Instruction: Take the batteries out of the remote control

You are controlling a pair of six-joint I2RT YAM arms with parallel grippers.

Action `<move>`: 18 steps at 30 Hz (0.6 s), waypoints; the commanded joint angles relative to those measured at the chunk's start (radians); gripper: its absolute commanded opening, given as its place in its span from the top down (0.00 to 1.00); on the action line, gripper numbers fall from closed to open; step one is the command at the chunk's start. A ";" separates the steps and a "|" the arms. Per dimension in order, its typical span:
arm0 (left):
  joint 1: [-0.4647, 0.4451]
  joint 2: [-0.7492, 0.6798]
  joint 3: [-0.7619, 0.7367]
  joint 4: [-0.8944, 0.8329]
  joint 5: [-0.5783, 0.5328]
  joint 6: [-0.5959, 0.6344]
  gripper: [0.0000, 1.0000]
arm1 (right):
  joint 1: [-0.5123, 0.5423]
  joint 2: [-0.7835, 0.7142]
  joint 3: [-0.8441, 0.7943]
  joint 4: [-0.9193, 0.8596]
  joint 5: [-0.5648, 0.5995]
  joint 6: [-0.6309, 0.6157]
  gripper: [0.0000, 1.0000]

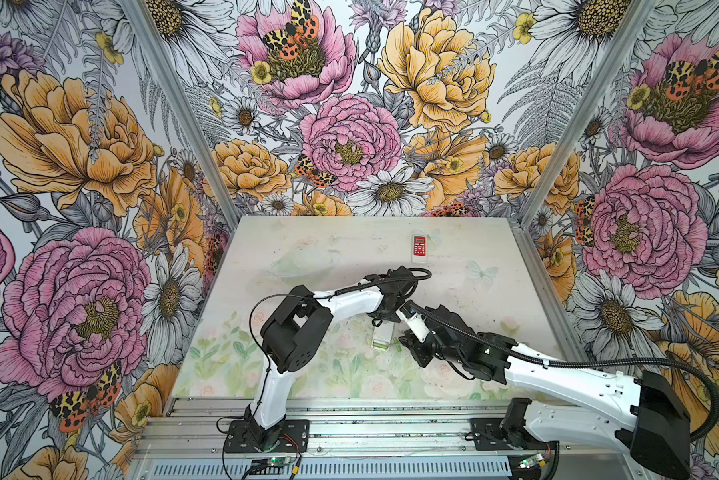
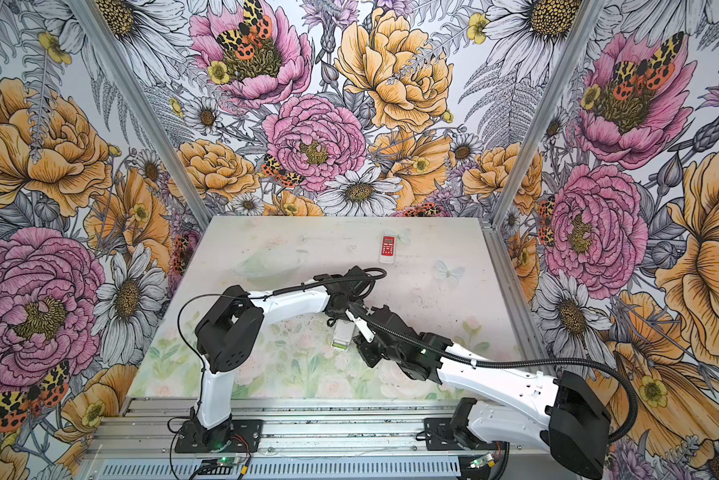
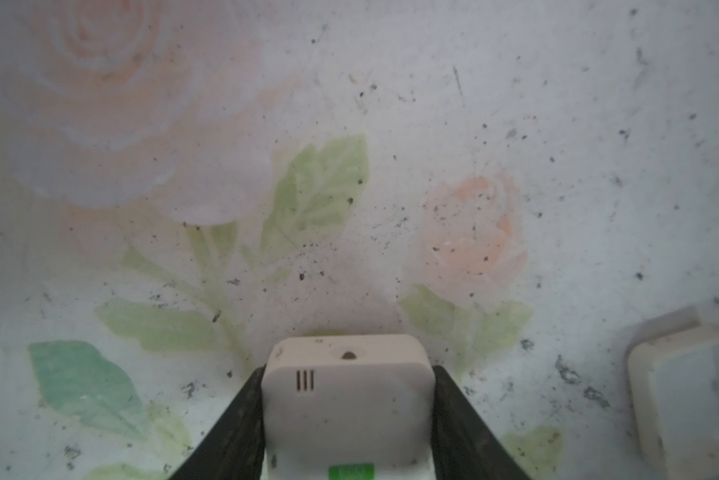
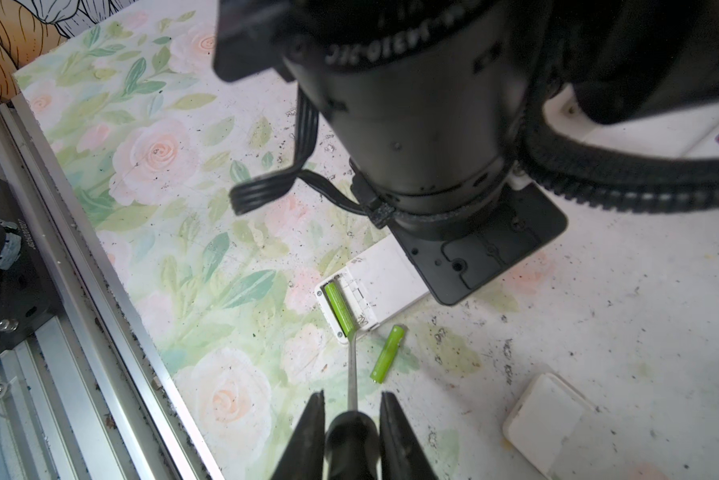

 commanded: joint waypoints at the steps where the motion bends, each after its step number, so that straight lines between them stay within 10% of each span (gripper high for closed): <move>1: -0.003 -0.040 0.012 0.030 -0.026 0.002 0.71 | -0.003 0.009 0.038 0.008 0.007 -0.010 1.00; 18: 0.008 -0.037 0.017 0.029 -0.026 0.011 0.71 | -0.004 0.009 0.024 0.006 -0.021 -0.002 1.00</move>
